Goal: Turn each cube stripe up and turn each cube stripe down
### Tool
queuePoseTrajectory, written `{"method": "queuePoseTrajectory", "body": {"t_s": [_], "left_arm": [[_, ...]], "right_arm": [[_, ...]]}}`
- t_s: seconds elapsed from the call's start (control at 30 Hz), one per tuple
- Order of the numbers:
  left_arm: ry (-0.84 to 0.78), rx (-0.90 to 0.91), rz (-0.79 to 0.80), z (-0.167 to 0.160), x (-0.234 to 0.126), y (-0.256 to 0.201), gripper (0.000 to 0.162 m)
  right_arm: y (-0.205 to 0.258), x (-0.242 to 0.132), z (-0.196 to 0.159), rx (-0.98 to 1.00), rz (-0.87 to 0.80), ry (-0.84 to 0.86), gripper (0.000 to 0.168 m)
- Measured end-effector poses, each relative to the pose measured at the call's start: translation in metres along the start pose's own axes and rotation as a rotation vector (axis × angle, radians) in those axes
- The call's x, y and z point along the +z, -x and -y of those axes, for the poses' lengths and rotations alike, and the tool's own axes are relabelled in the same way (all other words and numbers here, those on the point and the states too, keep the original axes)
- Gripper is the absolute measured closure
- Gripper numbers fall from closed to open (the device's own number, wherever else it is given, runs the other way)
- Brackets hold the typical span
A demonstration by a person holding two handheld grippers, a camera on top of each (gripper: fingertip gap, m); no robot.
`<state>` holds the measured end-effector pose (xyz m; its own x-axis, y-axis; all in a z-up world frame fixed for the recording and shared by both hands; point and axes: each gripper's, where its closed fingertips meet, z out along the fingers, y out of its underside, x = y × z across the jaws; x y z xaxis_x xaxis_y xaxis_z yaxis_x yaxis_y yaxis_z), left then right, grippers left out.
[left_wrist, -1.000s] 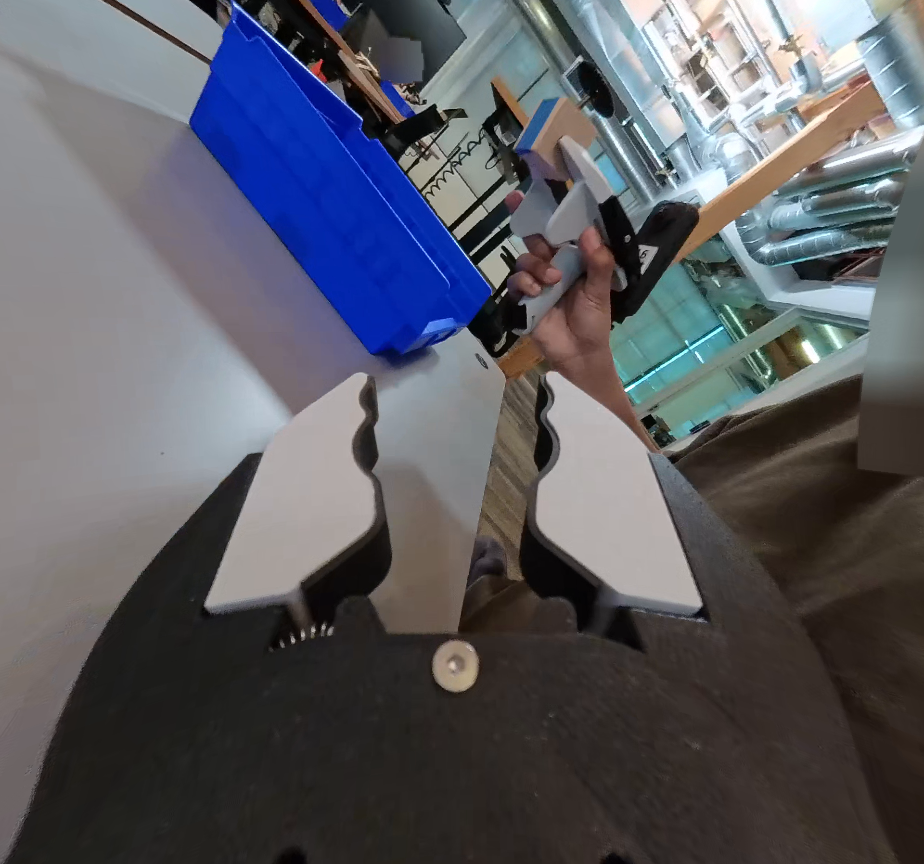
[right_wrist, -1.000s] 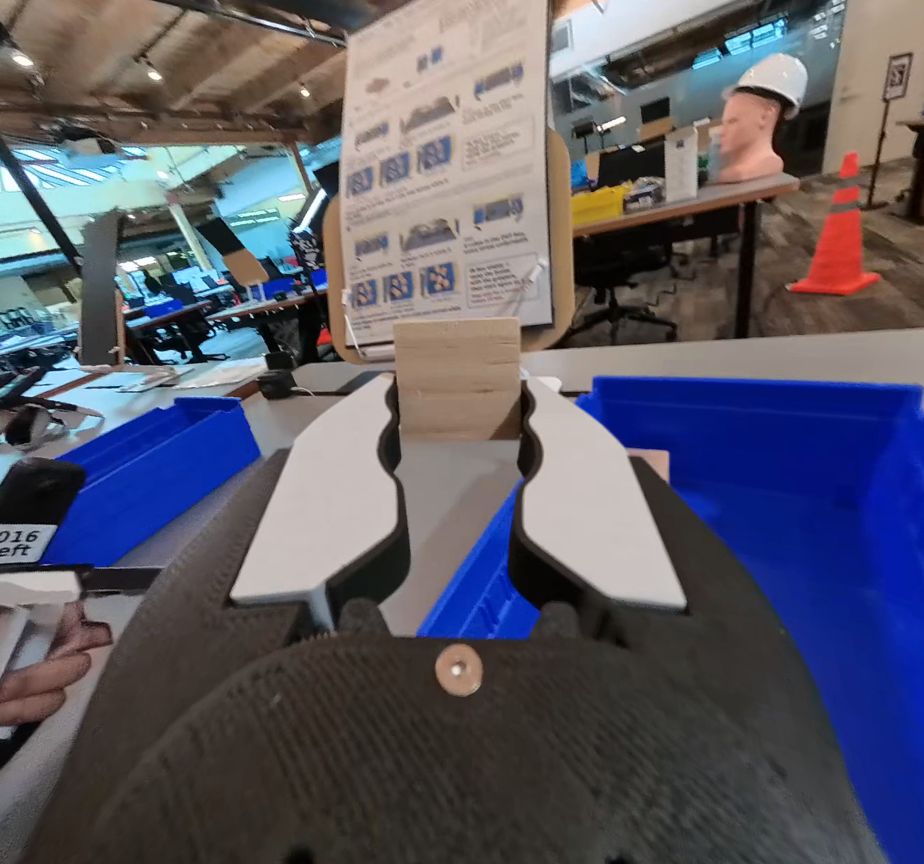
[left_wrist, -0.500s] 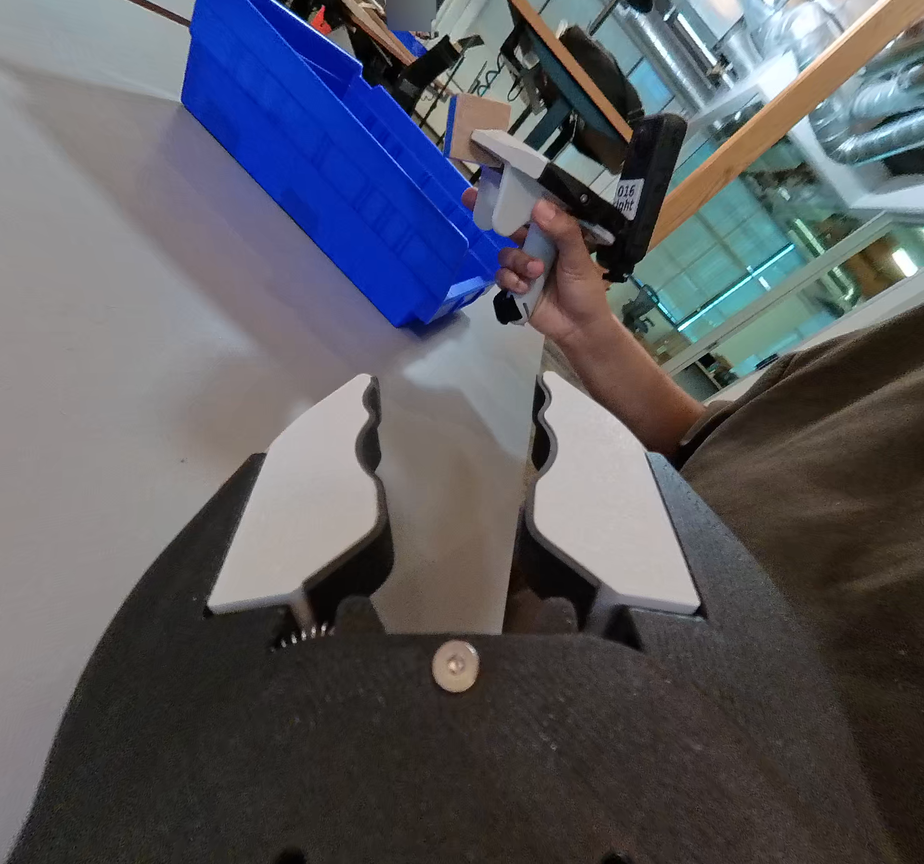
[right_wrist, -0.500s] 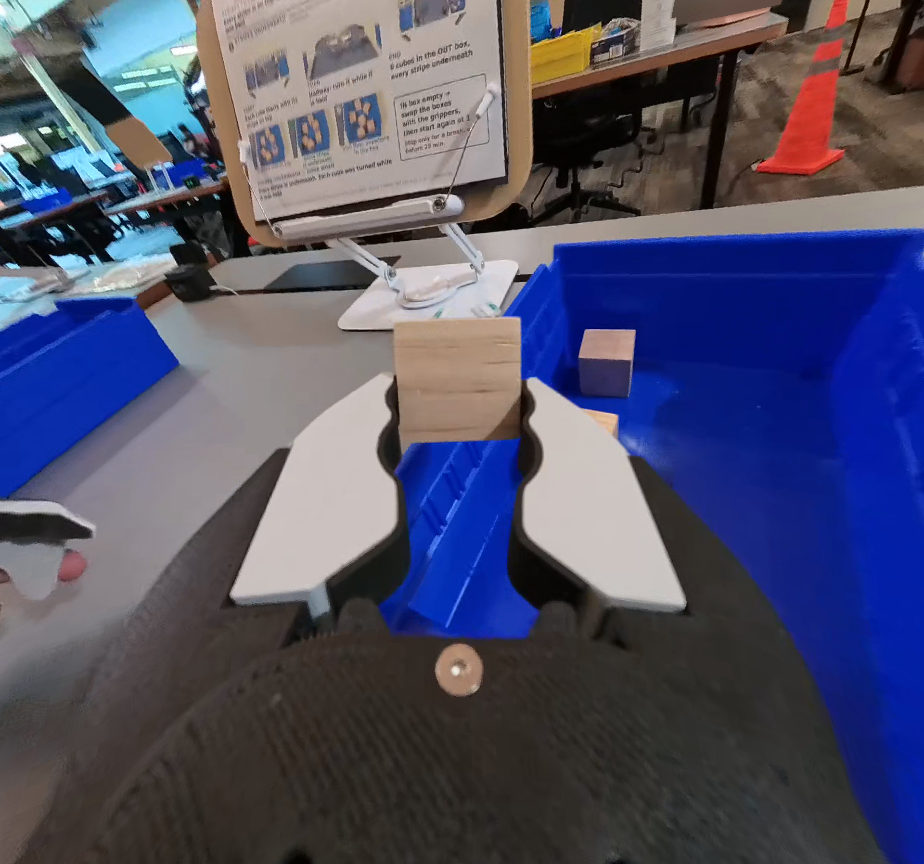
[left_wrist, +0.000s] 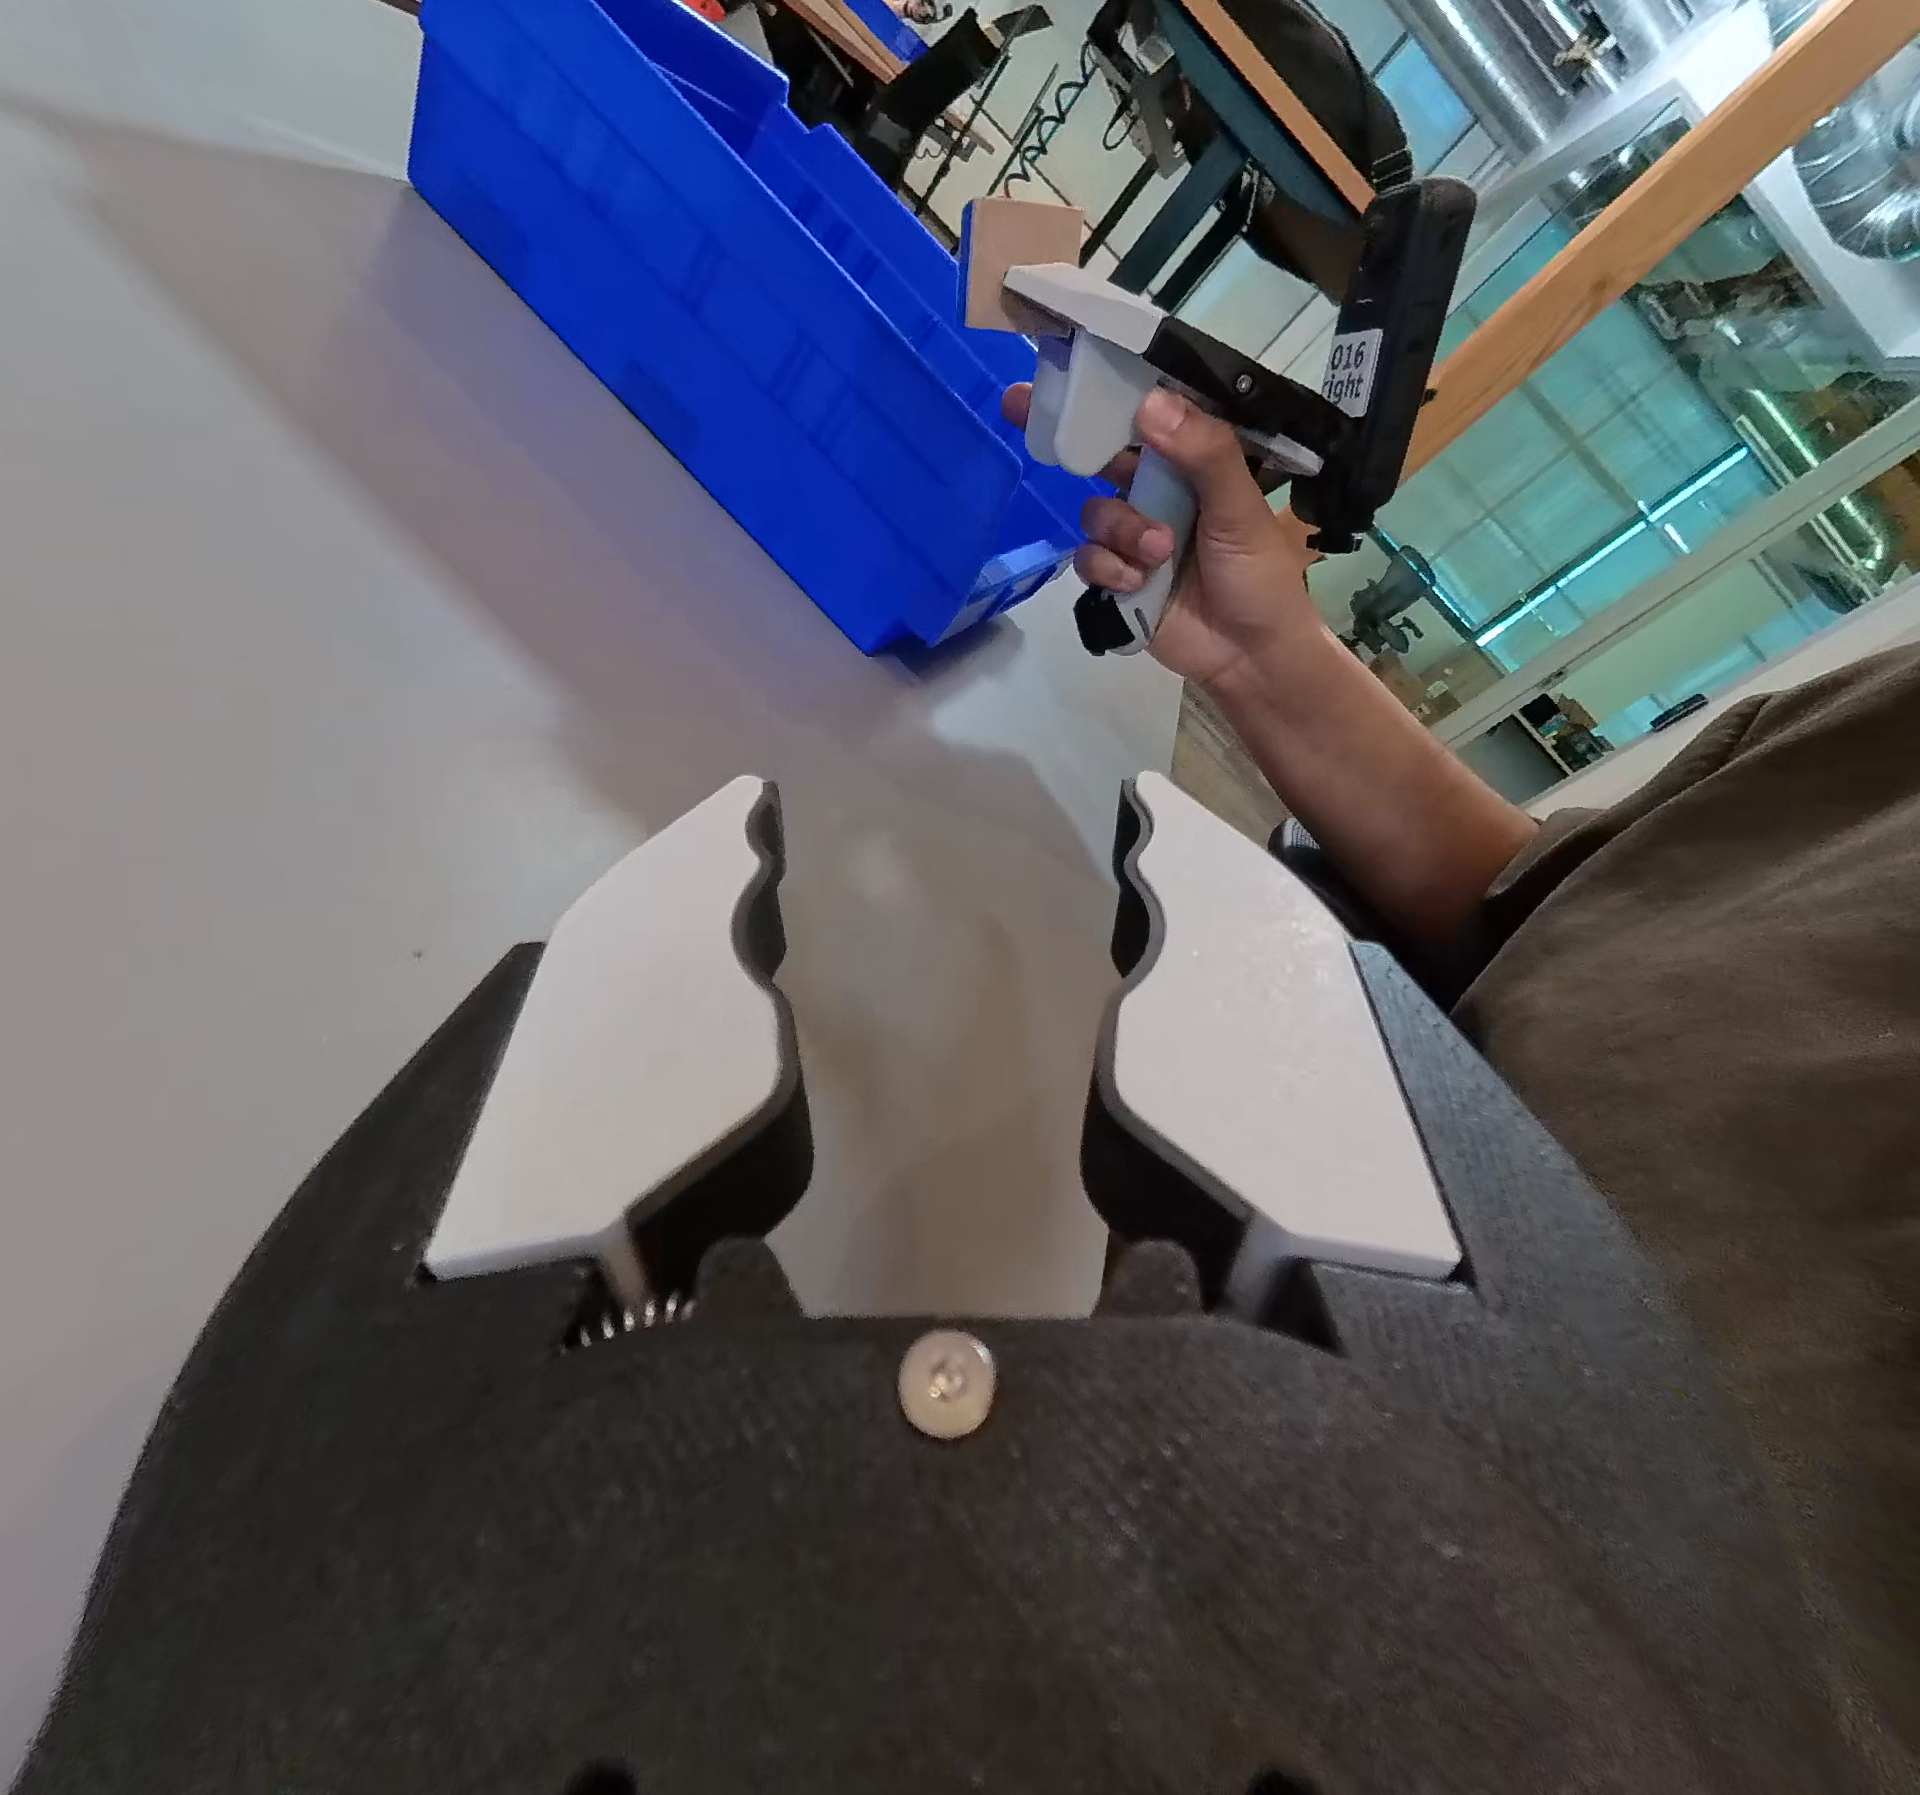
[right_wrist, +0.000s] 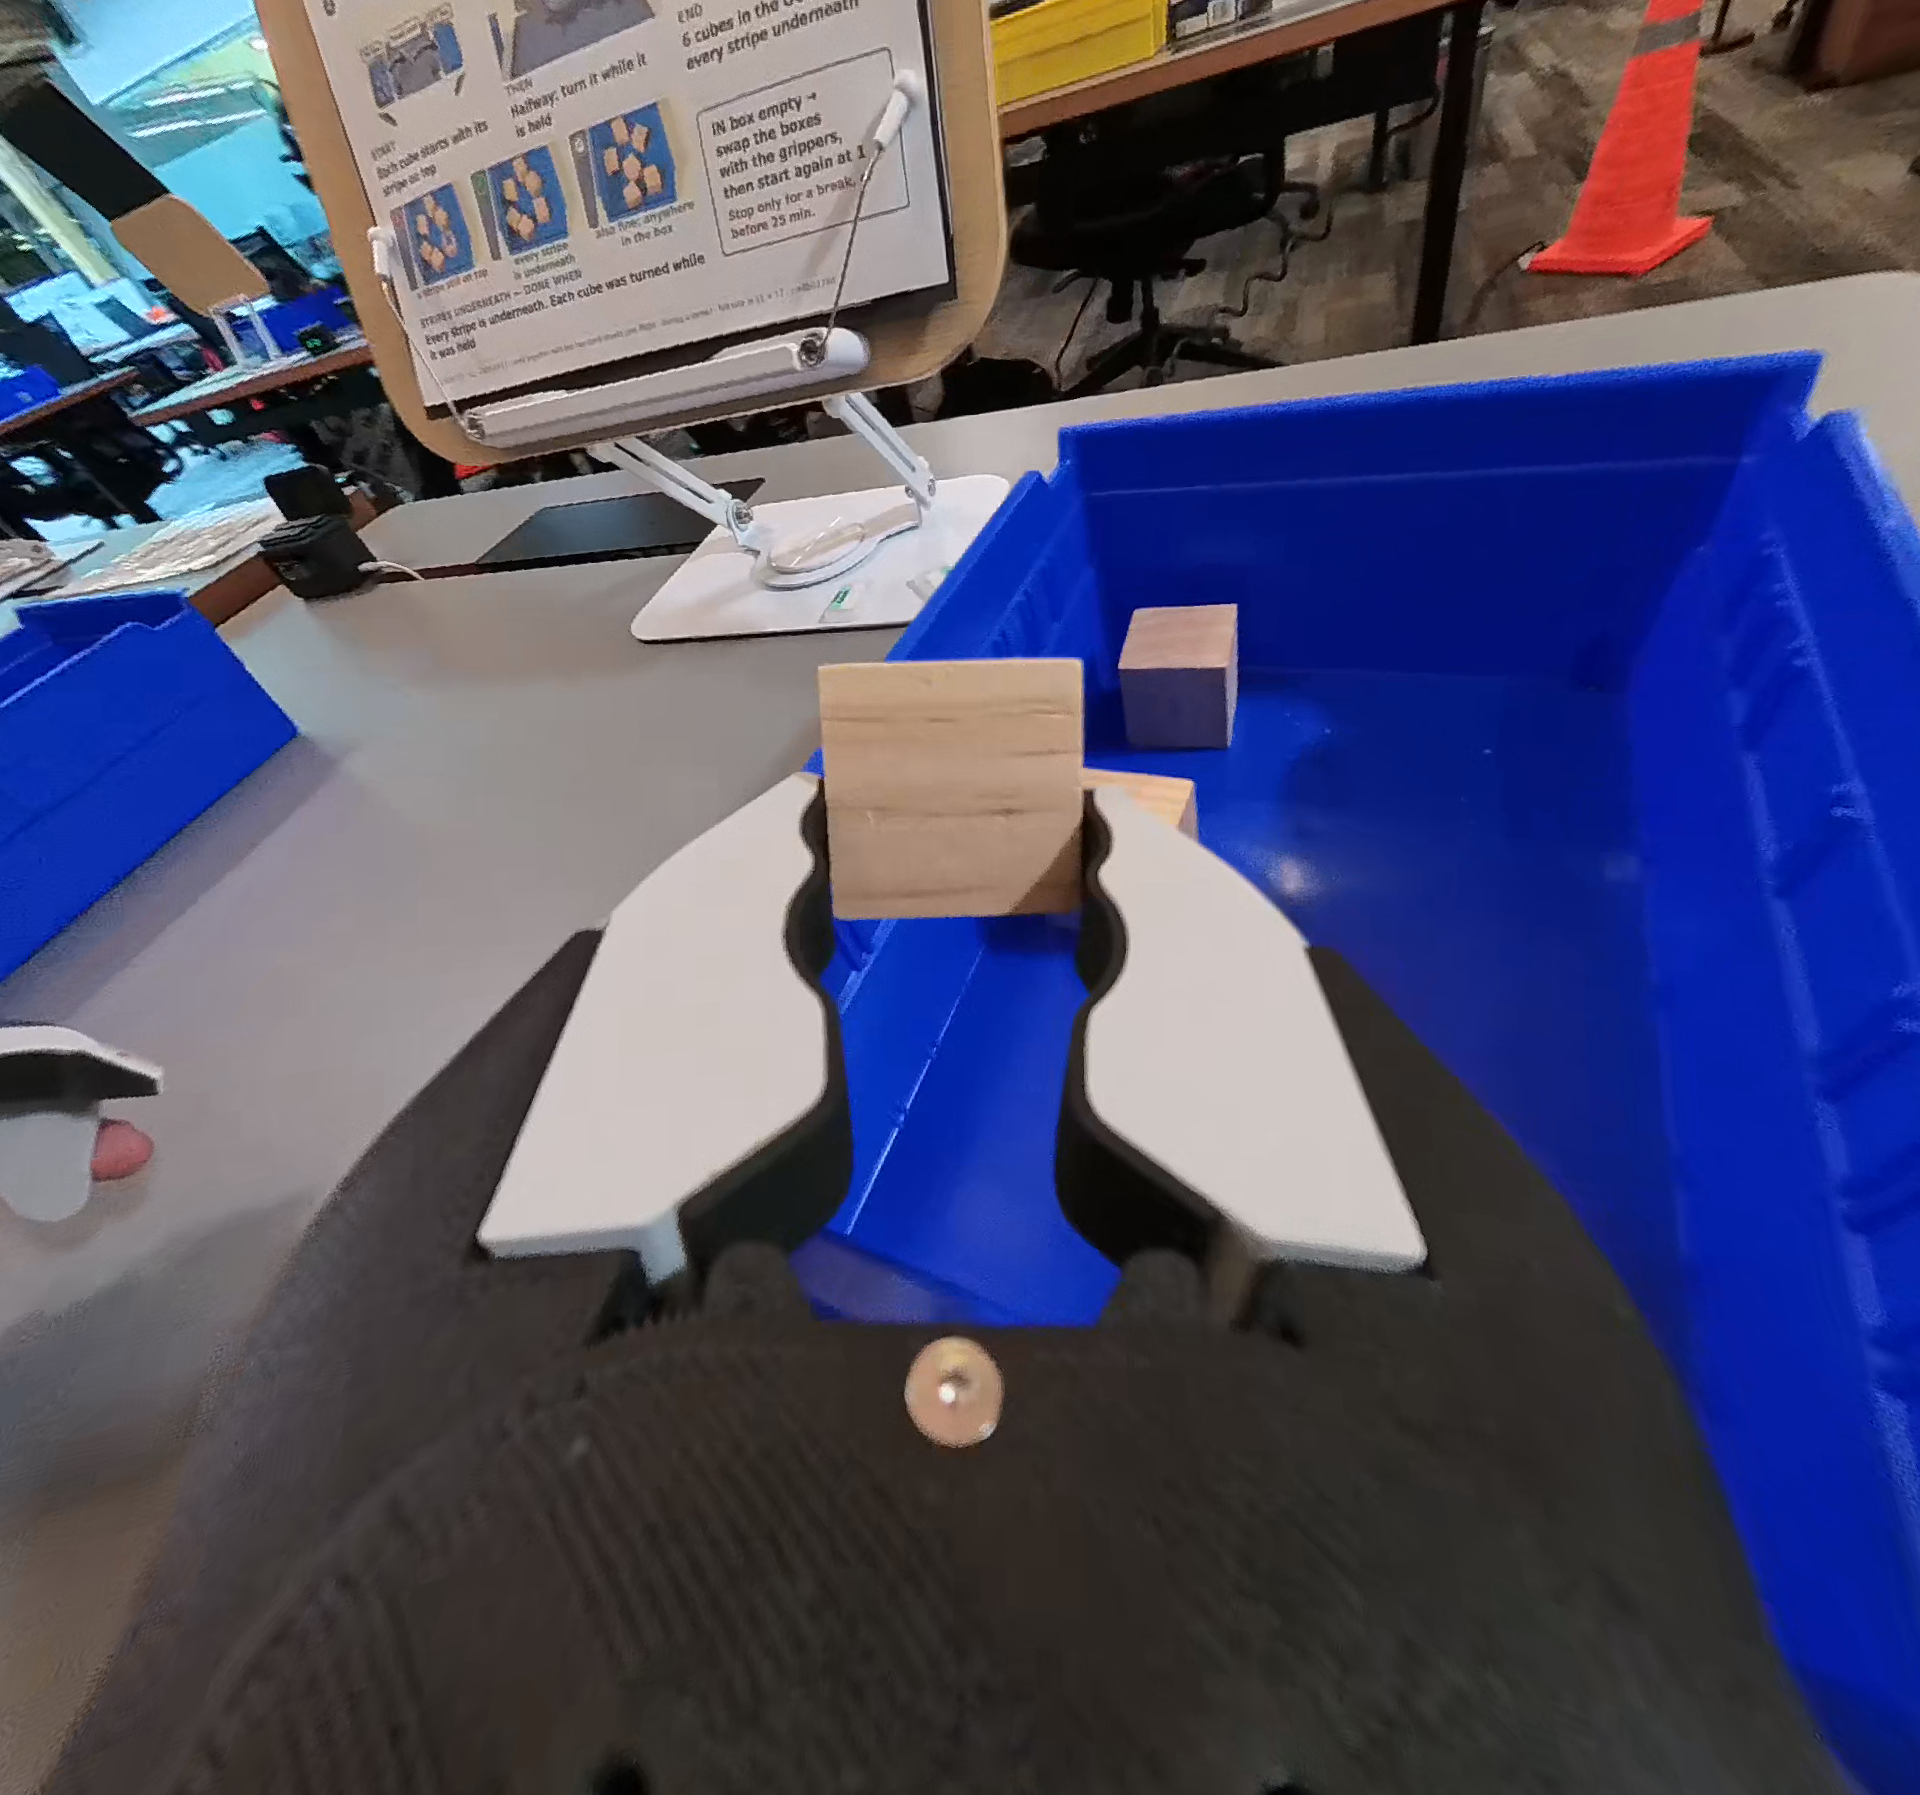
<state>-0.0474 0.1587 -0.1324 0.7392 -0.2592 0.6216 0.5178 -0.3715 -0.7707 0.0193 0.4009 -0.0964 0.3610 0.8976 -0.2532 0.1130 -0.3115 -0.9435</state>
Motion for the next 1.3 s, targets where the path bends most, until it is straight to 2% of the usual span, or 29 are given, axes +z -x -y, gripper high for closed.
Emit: {"method": "queuePoseTrajectory", "body": {"t_s": [1.3], "left_arm": [[0.000, -0.029, -0.003, -0.001, 0.001, 0.000, 0.099]], "right_arm": [[0.007, 0.004, -0.011, 0.023, 0.043, 0.029, 0.123]]}}
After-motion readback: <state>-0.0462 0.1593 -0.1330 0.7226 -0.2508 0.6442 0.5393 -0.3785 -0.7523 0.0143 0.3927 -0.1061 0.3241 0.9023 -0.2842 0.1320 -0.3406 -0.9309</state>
